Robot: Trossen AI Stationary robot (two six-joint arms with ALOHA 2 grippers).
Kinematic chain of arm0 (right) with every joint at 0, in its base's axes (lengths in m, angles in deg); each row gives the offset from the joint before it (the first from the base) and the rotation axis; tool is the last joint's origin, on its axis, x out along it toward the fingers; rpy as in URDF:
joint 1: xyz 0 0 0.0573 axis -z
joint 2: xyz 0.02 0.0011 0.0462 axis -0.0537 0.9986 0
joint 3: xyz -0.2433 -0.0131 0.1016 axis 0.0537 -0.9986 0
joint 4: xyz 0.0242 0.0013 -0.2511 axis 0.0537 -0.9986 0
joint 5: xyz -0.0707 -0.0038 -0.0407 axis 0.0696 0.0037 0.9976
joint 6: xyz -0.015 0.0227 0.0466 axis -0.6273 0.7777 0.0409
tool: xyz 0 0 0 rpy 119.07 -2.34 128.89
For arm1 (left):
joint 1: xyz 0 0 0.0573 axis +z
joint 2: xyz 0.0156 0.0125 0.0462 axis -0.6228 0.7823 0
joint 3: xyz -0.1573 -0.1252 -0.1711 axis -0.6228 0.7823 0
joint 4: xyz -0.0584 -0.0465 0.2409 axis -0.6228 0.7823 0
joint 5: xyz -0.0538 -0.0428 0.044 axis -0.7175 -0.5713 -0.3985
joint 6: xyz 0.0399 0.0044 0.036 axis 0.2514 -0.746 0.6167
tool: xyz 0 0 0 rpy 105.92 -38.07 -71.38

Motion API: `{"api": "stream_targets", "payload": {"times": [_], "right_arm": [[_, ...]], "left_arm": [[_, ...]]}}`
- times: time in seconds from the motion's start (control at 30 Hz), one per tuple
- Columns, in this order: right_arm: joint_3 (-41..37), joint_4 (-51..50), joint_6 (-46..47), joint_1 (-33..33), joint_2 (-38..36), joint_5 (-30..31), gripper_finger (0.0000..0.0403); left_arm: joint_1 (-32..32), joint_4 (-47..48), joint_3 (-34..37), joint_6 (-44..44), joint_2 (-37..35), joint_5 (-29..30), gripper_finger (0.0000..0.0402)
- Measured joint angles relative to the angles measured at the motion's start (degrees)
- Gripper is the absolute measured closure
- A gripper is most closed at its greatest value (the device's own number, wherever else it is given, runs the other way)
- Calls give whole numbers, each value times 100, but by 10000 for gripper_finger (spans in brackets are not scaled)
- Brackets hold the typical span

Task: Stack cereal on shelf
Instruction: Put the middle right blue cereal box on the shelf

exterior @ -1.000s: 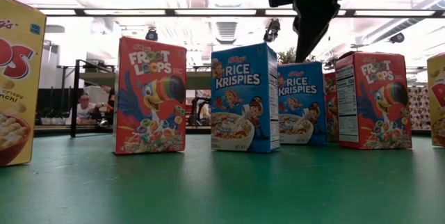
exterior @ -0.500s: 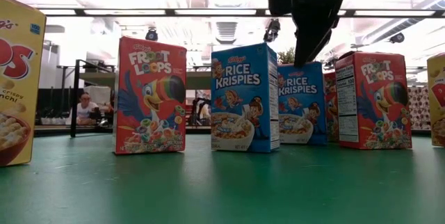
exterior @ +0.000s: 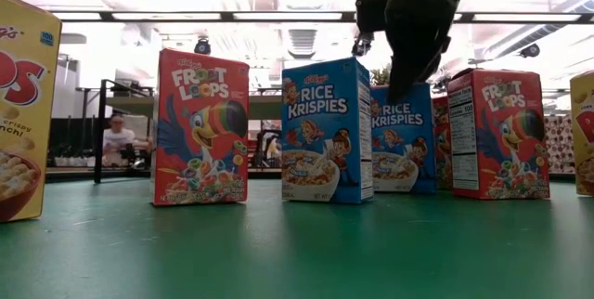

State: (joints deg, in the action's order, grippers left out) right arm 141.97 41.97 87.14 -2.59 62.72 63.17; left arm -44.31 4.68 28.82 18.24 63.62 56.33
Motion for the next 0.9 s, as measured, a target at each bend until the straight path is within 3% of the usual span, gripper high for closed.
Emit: {"api": "stream_targets", "payload": {"times": [0.5,0.7,0.9], "right_arm": [[-123,238,43,-9,-7,-5,254],[171,180,-52,-9,-13,-51,260],[781,-706,-87,-9,-13,-59,259]], "left_arm": [[-2,2,0,0,50,-2,402],[-2,0,0,0,60,-2,402],[-1,1,0,0,76,-2,402]]}}
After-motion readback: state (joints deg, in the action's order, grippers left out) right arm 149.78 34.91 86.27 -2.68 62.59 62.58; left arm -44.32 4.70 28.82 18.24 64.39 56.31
